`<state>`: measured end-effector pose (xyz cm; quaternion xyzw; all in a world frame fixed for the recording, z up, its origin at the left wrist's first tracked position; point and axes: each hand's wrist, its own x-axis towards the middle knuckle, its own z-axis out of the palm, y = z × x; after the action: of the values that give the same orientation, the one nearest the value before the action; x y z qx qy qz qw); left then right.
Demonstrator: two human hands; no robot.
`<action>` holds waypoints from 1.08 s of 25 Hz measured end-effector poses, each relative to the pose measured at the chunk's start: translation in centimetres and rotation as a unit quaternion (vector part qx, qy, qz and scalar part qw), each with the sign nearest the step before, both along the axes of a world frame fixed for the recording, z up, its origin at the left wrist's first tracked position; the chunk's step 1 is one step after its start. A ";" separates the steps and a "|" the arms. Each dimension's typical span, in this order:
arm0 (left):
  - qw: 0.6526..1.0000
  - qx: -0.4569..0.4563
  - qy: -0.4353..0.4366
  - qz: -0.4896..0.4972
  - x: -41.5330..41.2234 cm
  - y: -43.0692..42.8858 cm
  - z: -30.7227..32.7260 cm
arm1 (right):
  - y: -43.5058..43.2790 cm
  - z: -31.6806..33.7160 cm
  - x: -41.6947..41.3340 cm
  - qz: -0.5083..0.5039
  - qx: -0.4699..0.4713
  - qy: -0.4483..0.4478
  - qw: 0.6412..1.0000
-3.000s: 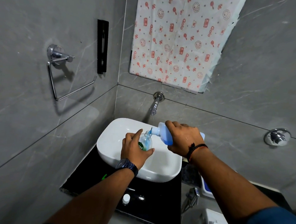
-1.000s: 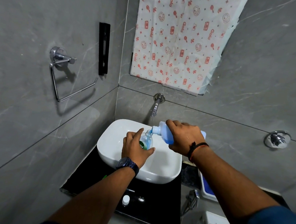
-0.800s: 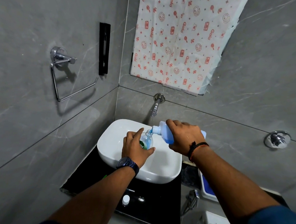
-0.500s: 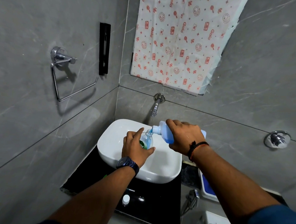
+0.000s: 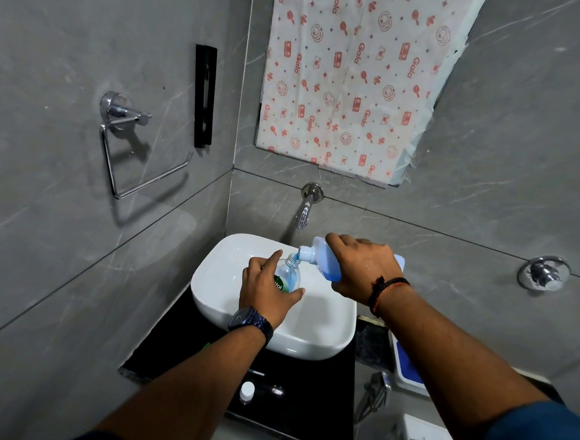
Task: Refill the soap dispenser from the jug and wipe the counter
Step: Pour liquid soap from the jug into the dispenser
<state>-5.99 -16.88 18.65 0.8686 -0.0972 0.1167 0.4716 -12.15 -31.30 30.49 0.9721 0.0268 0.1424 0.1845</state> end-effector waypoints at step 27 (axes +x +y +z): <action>1.000 -0.005 -0.002 -0.001 0.1 0.1 0.3 | -0.3 -0.1 0.7 0.007 -0.004 -0.009 1.000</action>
<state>-5.87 -16.82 18.94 0.8657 -0.0984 0.1187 0.4762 -11.49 -31.57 30.36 0.9697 0.0323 0.1527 0.1881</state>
